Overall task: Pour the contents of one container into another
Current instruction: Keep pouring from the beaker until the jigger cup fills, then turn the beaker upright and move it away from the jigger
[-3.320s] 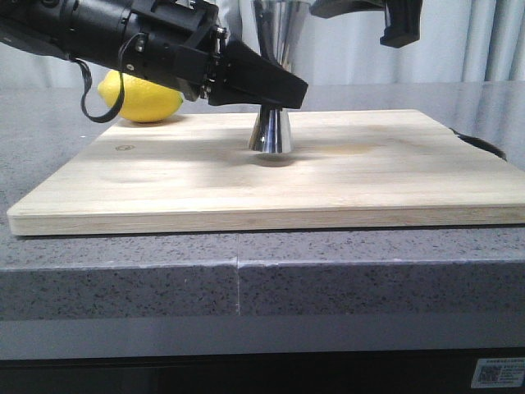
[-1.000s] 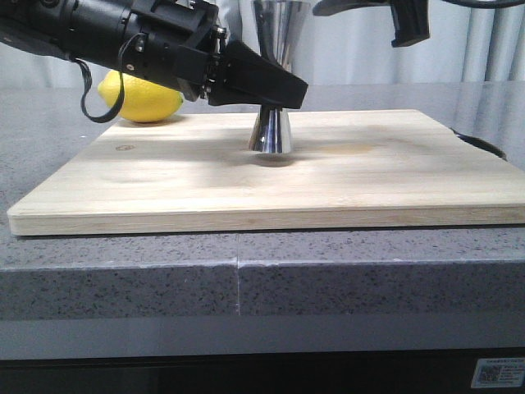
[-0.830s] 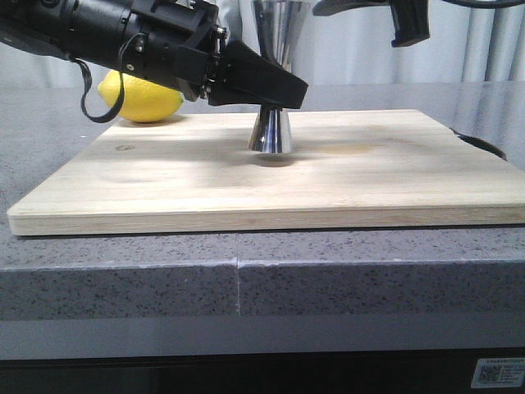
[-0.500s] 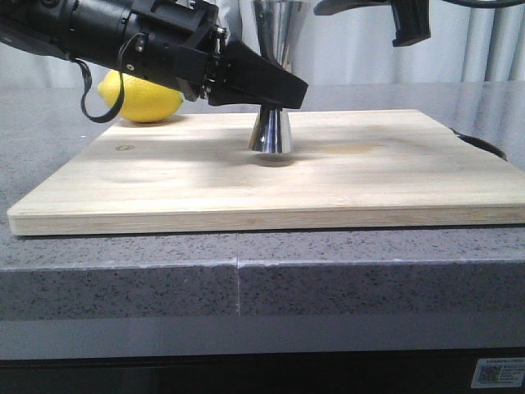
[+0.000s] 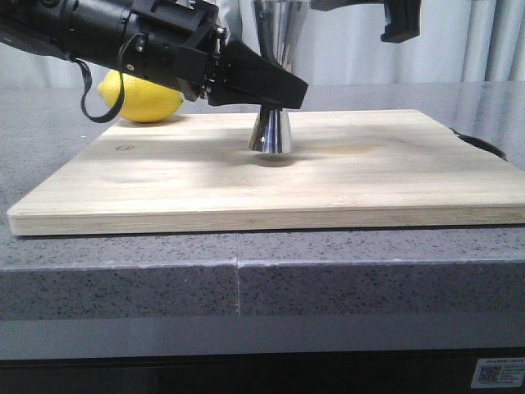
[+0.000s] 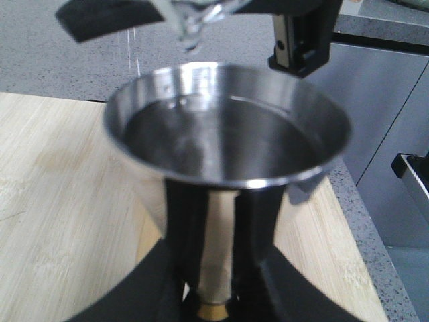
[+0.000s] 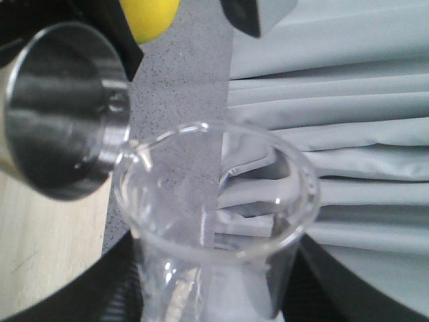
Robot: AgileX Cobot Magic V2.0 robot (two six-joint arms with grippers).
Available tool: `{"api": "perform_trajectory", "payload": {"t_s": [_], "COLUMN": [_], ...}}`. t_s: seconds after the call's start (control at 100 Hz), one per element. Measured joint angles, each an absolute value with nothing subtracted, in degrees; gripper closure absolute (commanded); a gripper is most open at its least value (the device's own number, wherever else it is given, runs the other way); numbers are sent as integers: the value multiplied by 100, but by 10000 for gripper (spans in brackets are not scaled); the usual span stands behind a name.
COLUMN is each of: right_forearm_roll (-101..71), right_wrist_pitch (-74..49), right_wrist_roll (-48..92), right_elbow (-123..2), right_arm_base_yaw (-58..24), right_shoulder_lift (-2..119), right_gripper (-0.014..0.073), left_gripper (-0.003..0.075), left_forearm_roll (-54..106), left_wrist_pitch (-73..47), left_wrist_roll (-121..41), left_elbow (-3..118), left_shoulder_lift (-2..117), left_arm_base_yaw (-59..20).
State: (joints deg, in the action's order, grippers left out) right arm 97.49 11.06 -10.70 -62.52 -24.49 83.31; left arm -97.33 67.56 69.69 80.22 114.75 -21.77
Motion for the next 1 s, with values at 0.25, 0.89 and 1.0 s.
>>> {"api": "perform_trajectory", "payload": {"t_s": [0.25,0.89,1.0], "right_forearm_roll": [8574,5267,4653], "right_wrist_pitch": [1095,399,385], "right_wrist_roll": [-1070,-1070,-1070], "right_elbow": [-6252,-6252,-6252], "right_arm_base_yaw": [-2449,-2369,-2169], "right_shoulder_lift": [8331,8331,8331], "right_gripper": [306,306,306], "left_gripper": [606,606,606], "left_forearm_roll": [-9733,-9733,-9733], "left_wrist_pitch": [6756,6756,6756], "left_wrist_roll": [6969,6969,6969], "left_elbow": [8022,8022,8022], "left_shoulder_lift": [11475,11475,11475], "left_arm_base_yaw": [-2177,-2177,-2177]}}
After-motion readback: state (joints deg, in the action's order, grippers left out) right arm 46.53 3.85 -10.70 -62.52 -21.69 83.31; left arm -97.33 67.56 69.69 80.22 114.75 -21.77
